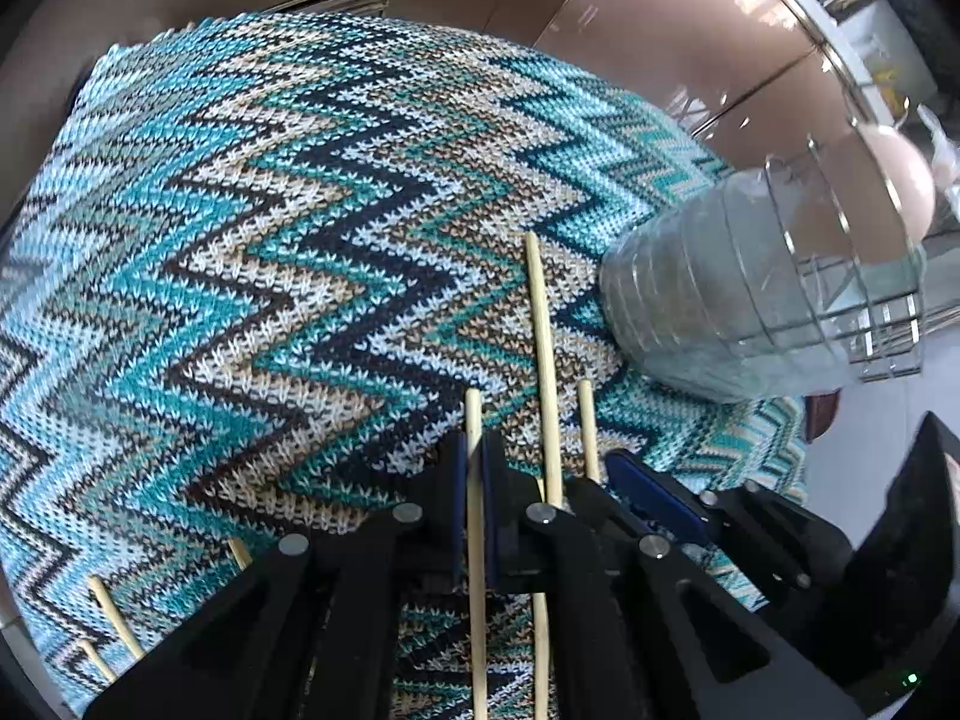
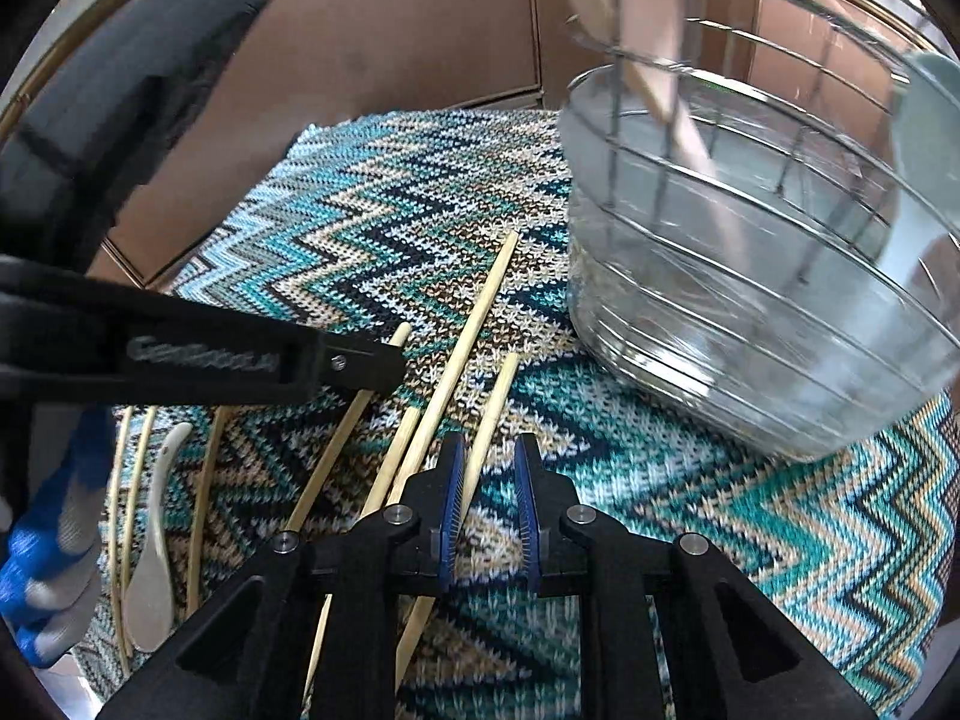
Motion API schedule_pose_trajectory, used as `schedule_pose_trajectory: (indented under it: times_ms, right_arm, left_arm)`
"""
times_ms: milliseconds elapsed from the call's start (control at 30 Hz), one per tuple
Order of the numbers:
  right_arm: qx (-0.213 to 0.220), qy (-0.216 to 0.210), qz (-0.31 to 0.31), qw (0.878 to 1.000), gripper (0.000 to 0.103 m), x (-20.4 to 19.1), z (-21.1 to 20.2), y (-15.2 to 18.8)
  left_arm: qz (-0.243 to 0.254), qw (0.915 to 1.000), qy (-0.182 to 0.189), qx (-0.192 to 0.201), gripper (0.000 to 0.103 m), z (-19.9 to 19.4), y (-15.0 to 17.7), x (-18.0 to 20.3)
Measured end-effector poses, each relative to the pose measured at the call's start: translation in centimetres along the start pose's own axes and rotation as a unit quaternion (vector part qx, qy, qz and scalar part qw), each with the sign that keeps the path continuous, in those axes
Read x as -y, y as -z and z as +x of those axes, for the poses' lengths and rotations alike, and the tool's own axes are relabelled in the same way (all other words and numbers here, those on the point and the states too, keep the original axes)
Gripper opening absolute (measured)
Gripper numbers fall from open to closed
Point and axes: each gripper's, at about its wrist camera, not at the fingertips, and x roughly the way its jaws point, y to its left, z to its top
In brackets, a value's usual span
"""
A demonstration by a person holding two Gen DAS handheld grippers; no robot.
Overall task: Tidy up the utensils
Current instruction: 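Grasp a bamboo chopstick with the right tool while the left tool grasps another chopstick, then carry both chopsticks over the wire holder and open both tools to drop them in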
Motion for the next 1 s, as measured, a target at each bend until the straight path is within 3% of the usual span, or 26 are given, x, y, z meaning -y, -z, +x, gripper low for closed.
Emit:
schedule_pose_trajectory:
  times_ms: [267,467,567,767,933,1000]
  right_arm:
    - [-0.01,-0.014,0.005,1.0,0.005,-0.1,0.1,-0.6]
    - [0.018,-0.046,0.007,0.999,0.005,-0.1,-3.7,1.1]
    - [0.051,-0.064,-0.002,0.997,0.005,-0.5,-6.4,2.0]
    - [0.156,-0.09,-0.005,0.984,0.005,-0.2,-13.1,3.9]
    - [0.257,-0.088,0.01,0.962,0.005,1.8,-19.3,3.5]
    - [0.306,-0.082,0.014,0.948,0.005,2.8,-22.2,2.7]
  left_arm:
    - [0.0,0.9993,0.028,0.025,0.005,-2.4,2.0,-1.0]
    - [0.015,0.997,0.037,0.066,0.005,-5.9,4.1,0.1]
    - [0.02,0.9951,0.038,0.089,0.005,-7.7,5.4,0.8]
    - [0.043,0.9863,0.043,0.153,0.005,-12.6,6.6,3.6]
    - [0.064,0.97,0.071,0.223,0.005,-18.4,6.2,6.7]
    - [0.074,0.9613,0.078,0.254,0.005,-20.3,5.4,8.4]
